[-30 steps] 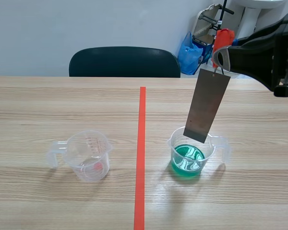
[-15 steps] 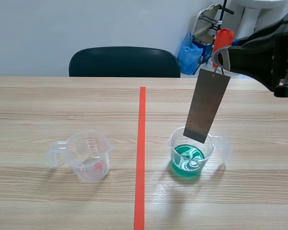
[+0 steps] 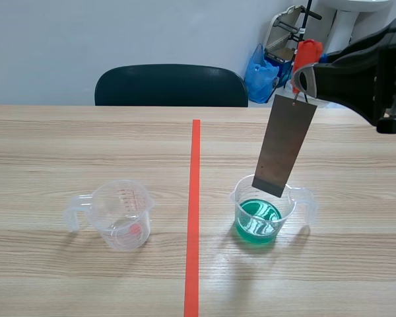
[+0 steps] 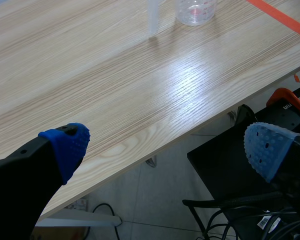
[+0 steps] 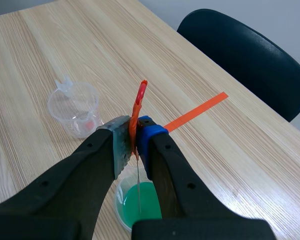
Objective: Do the redox reaction experiment
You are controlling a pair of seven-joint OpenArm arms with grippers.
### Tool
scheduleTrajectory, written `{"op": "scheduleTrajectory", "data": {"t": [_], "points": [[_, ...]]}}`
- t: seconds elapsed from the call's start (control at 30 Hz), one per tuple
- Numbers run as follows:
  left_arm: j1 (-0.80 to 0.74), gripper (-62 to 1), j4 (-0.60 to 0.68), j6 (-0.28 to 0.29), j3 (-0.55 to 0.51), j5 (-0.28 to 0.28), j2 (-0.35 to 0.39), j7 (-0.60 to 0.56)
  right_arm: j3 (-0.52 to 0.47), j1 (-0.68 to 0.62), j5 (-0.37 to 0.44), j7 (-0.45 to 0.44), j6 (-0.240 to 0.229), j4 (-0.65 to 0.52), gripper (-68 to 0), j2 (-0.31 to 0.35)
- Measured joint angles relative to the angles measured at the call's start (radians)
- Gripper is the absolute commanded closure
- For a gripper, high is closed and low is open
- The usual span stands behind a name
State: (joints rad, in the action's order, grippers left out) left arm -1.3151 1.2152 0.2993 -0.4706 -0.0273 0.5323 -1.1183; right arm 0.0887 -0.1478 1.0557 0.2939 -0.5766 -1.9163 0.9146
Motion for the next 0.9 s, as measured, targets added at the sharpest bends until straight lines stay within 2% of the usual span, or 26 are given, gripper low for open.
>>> {"op": "scheduleTrajectory", "data": {"t": [0.13, 0.9], "points": [[0.0, -62.3, 0.0, 0.0, 0.0, -0.061, 0.0, 0.0, 0.0, 0.0, 0.0, 0.0, 0.0, 0.0, -0.6, 0.0], [0.0, -62.3, 0.0, 0.0, 0.0, -0.06, 0.0, 0.0, 0.0, 0.0, 0.0, 0.0, 0.0, 0.0, -0.6, 0.0]]}}
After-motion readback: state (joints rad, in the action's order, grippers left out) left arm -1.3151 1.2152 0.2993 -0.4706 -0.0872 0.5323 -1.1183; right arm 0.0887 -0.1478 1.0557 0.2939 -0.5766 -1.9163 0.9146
